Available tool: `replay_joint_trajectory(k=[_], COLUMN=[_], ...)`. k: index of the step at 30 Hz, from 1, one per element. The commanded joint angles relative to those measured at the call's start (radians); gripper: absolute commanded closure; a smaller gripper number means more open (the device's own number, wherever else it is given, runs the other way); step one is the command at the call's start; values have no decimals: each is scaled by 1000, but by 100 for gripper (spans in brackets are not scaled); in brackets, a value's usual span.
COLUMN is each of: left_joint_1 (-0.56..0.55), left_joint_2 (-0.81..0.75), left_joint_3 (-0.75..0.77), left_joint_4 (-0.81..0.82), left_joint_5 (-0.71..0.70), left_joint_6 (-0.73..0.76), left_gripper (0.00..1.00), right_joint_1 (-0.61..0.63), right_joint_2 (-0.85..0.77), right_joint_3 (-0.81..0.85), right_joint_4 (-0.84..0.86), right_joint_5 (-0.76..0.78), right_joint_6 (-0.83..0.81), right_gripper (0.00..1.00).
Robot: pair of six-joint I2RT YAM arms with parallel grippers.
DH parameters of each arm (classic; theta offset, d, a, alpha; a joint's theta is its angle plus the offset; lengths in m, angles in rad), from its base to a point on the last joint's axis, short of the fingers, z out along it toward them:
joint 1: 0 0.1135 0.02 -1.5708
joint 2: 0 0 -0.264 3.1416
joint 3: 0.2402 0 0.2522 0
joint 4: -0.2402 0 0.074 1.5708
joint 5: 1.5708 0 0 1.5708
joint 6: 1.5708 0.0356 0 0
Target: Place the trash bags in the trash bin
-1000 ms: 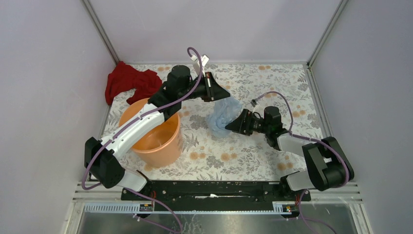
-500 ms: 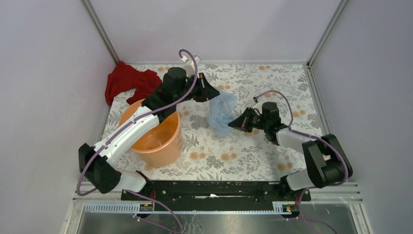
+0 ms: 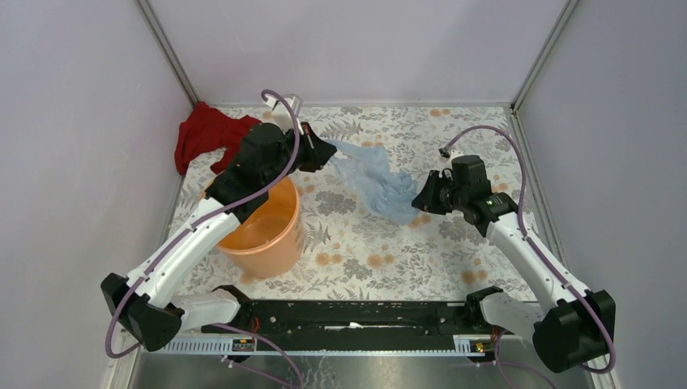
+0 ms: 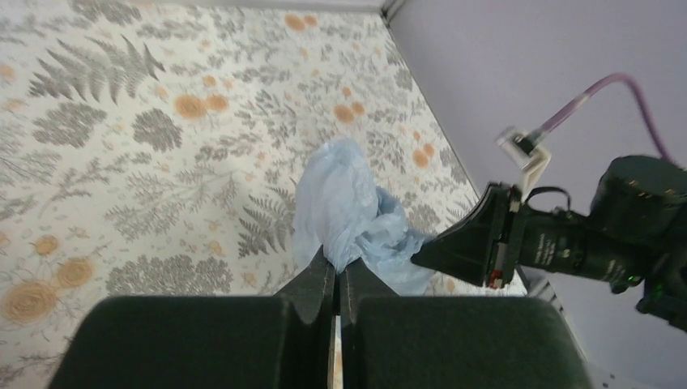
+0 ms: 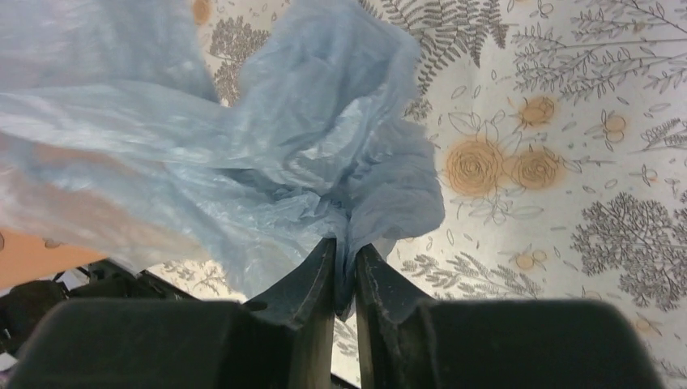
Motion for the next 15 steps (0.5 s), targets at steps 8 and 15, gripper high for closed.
replay_joint_trajectory(k=[8, 15], left_joint_1=[3, 5], left_joint_2=[109, 96], left_joint_3=[-220, -192], left_joint_4=[395, 240], left_joint_5=[483, 332], left_joint_6=[-272, -182], left_gripper=[100, 100], right_joint_1=[1, 1], right_joint_2=[-33, -90], right_joint_3=[30, 40], right_joint_4=[-76, -122], right_joint_5=[-73, 2], right_joint_6=[-52, -108], right_gripper=[79, 85])
